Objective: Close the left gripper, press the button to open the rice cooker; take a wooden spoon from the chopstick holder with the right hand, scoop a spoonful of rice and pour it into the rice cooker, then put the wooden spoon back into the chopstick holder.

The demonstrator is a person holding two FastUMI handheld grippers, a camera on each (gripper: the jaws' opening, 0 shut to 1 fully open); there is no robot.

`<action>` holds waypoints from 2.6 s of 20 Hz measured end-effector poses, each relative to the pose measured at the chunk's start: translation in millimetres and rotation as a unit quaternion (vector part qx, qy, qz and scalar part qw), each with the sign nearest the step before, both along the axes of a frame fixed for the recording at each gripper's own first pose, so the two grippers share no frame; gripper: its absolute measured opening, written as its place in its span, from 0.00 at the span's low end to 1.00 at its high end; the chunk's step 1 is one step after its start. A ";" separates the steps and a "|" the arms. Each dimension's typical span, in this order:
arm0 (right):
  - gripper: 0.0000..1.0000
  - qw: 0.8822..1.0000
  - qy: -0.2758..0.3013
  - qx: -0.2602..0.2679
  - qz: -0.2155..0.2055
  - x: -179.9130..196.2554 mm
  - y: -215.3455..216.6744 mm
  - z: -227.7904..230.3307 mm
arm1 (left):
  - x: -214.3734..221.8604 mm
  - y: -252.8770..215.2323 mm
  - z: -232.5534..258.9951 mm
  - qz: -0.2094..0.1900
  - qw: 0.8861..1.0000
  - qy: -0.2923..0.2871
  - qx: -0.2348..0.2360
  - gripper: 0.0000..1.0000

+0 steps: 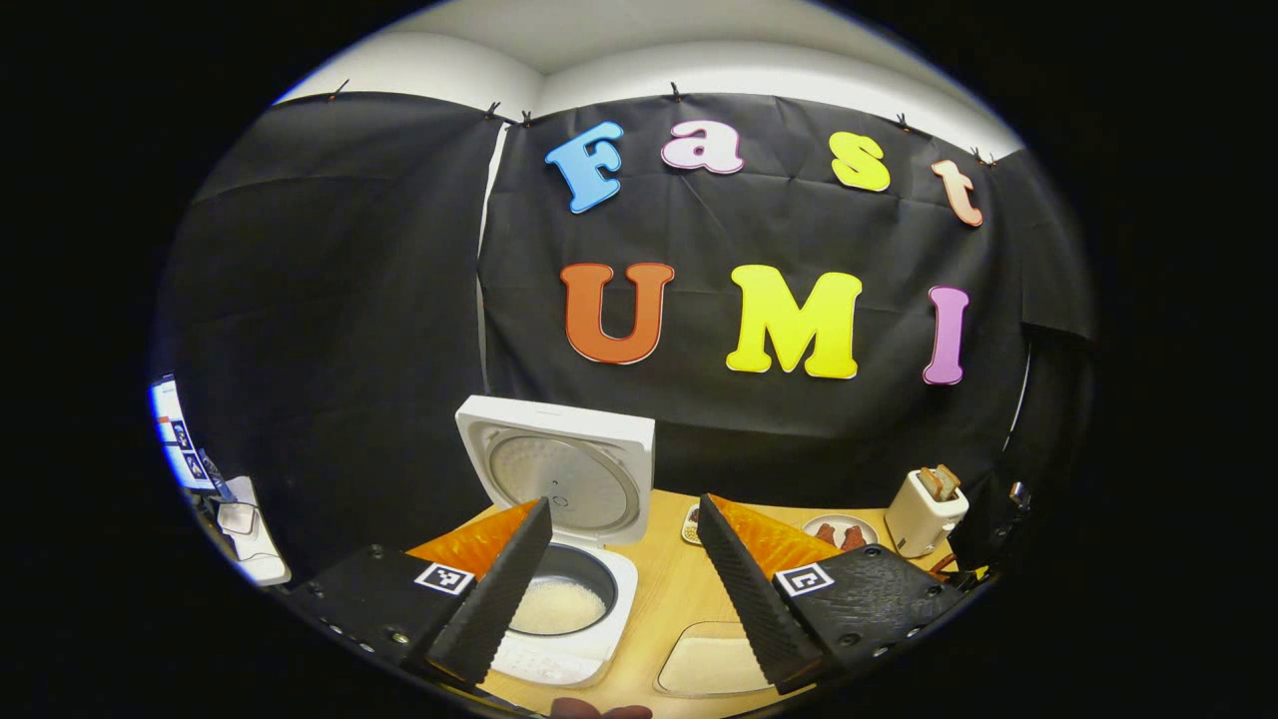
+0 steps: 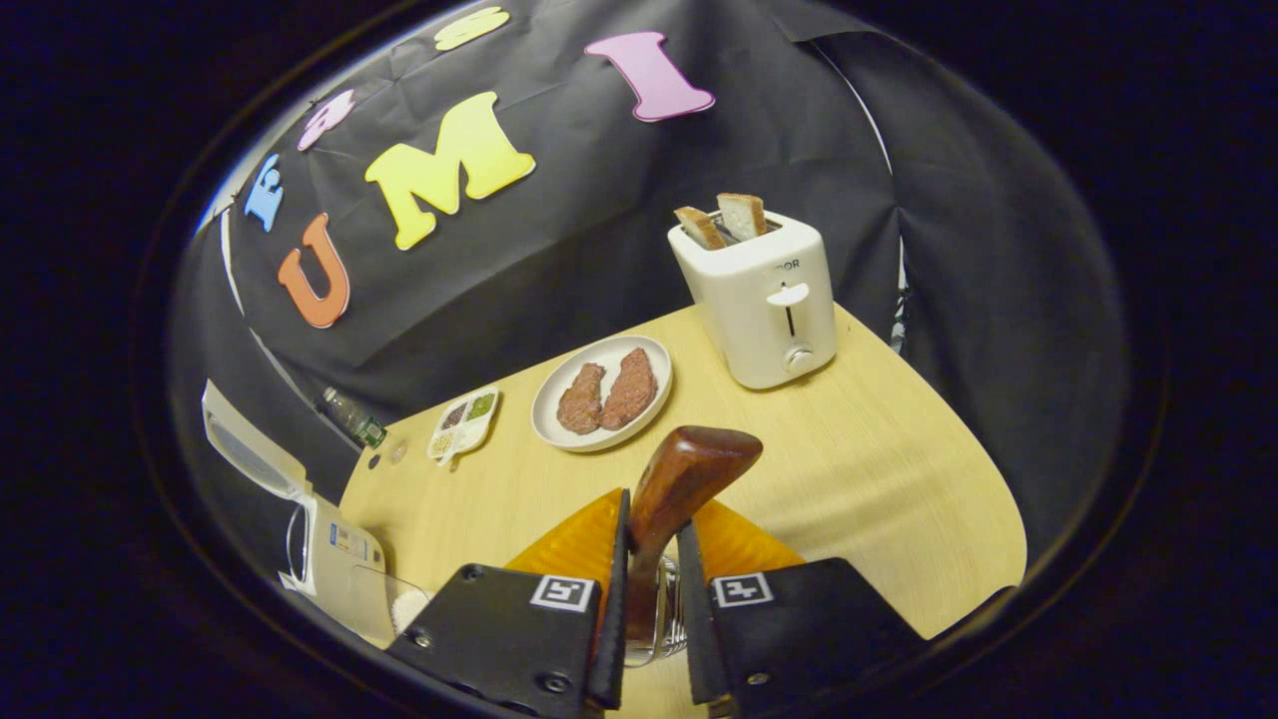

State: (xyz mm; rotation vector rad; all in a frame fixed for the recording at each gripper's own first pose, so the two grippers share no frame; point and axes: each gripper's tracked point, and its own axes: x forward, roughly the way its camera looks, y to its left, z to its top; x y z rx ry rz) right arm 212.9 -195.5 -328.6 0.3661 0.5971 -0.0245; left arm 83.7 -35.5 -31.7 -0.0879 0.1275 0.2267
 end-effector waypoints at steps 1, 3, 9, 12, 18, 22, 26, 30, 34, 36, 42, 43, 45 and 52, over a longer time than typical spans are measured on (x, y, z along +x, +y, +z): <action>0.29 1.000 0.001 0.003 0.002 -2.5 1.8 1.7 | -0.3 1.8 0.2 0.002 1.000 0.000 -0.003 0.94; 0.28 1.000 0.004 0.008 0.003 -9.3 6.5 6.0 | -1.4 3.8 1.1 -0.001 1.000 -0.004 -0.007 0.94; 0.22 1.000 -0.008 -0.009 0.005 -27.5 21.1 35.3 | -8.4 16.8 1.1 -0.011 1.000 -0.013 -0.013 0.94; 0.19 0.999 -0.037 -0.036 0.000 -32.0 23.2 71.0 | -14.9 32.4 1.1 -0.018 1.000 -0.022 -0.008 0.94; 0.12 0.994 -0.086 -0.074 -0.001 -60.7 59.8 141.0 | -21.8 61.8 -4.0 -0.045 0.998 -0.033 -0.008 0.94; 0.14 0.992 -0.103 -0.073 0.025 -84.9 122.0 168.7 | -23.3 83.1 -1.6 -0.073 0.996 -0.047 -0.008 0.94; 0.13 0.990 -0.104 -0.081 0.057 -101.6 184.4 164.8 | -25.1 105.6 -4.9 -0.095 0.994 -0.050 -0.003 0.94; 0.13 0.989 -0.075 -0.097 0.079 -110.5 220.0 121.2 | -34.6 125.0 -9.2 -0.098 0.994 -0.046 0.003 0.94; 0.13 0.980 -0.059 -0.172 0.078 -104.7 230.4 61.0 | -47.0 143.1 -17.5 -0.084 0.996 -0.032 -0.018 0.94; 0.13 0.973 -0.064 -0.204 0.081 -100.4 240.0 41.8 | -55.2 152.6 -23.8 -0.073 0.997 -0.022 -0.023 0.94; 0.13 0.939 -0.108 -0.311 0.100 -81.8 265.2 19.1 | -72.4 165.4 -41.6 -0.075 0.997 0.007 -0.002 0.94; 0.13 0.939 -0.110 -0.308 0.103 -81.1 270.6 17.5 | -73.7 167.7 -43.3 -0.074 0.997 0.012 0.003 0.94; 0.13 0.952 -0.101 -0.264 0.116 -83.1 289.2 7.9 | -74.0 170.7 -44.1 -0.072 0.997 0.014 0.003 0.94; 0.13 0.985 -0.050 -0.074 0.146 -88.7 335.3 -1.5 | -83.7 177.4 -54.1 -0.053 0.998 0.025 -0.003 0.94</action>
